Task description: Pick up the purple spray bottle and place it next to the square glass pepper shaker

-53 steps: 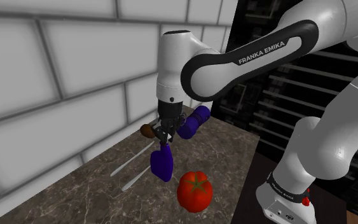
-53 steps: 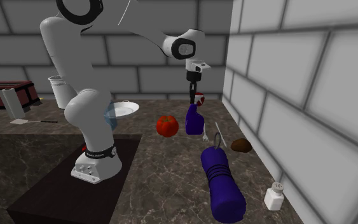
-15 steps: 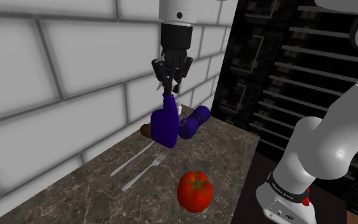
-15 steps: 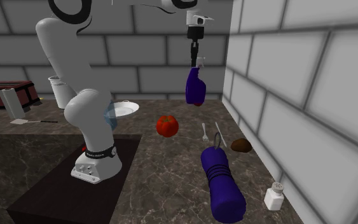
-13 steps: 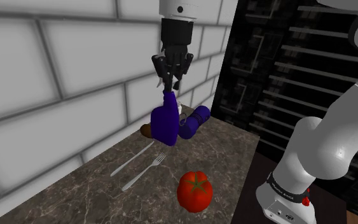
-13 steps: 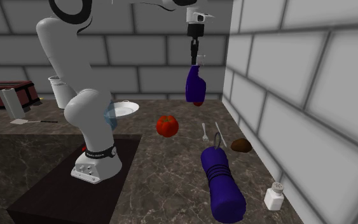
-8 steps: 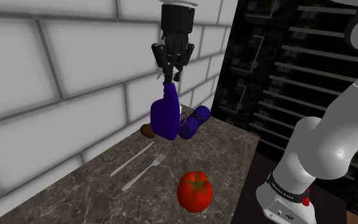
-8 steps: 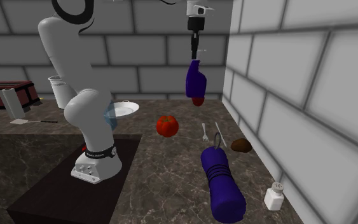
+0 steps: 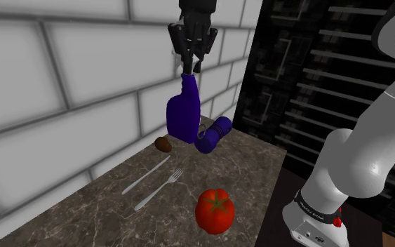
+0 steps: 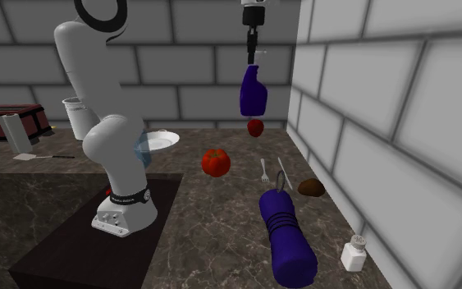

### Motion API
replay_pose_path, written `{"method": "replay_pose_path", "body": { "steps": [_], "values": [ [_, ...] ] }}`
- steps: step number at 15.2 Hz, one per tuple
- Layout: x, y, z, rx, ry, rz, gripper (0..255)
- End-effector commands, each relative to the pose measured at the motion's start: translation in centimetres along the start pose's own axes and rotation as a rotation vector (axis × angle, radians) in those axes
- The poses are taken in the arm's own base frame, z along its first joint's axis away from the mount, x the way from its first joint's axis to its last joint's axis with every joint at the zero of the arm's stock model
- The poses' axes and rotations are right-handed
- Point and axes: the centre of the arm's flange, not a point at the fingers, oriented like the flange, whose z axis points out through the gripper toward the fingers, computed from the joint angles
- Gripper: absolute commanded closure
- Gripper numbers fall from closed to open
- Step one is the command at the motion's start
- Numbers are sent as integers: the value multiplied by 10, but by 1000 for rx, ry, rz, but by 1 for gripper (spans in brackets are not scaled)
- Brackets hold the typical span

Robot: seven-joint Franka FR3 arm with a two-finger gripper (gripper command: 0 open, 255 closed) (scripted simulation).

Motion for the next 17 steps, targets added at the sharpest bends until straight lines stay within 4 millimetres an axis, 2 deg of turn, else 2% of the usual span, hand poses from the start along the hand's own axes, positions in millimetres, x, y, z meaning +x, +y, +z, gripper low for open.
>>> {"method": "replay_pose_path", "body": {
  "steps": [1,7,17],
  "values": [
    [-1,-1,-10,0,0,0,255],
    [-2,-1,-40,0,0,0,255],
    [78,97,-3,0,0,0,255]
  ]
}}
